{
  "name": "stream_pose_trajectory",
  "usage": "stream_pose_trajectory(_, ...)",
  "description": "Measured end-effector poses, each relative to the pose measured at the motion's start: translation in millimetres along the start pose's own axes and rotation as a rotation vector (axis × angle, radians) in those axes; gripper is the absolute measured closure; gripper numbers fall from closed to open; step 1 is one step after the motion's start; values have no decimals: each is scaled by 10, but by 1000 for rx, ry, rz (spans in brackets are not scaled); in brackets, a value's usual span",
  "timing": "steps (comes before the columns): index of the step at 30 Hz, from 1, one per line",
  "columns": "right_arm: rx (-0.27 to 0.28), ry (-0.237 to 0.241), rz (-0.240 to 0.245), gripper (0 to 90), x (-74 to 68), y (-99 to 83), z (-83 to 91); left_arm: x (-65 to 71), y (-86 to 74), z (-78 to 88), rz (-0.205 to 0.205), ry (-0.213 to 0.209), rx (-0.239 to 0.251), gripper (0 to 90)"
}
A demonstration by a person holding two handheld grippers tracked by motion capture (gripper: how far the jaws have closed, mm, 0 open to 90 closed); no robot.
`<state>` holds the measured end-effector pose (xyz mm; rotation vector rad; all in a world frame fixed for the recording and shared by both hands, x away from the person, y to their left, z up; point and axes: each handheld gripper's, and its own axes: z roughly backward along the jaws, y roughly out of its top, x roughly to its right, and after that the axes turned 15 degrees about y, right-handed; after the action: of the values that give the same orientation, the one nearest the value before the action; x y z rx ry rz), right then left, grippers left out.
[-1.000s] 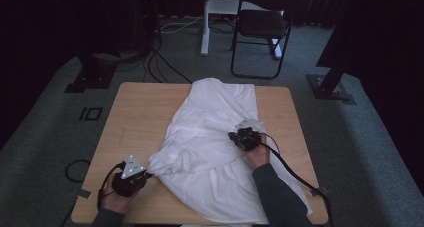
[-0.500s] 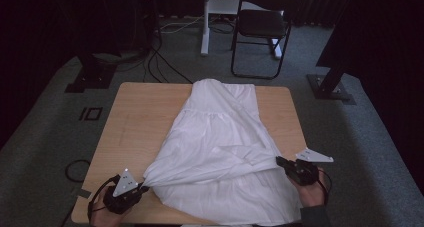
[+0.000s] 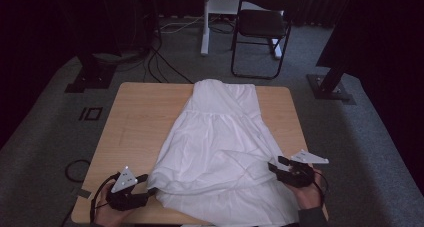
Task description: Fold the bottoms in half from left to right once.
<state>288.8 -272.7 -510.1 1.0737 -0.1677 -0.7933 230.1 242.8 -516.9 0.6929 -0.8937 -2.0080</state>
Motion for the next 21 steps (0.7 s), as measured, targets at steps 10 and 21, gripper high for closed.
stream_pose_trajectory(10,-197,41,88,724,-103,-7,-715,-7,-95,-358,65,-54,-62,780)
stream_pose_trajectory(21,13,43,-24,874,166,-379,559,66,-110,12,37,-62,-19,868)
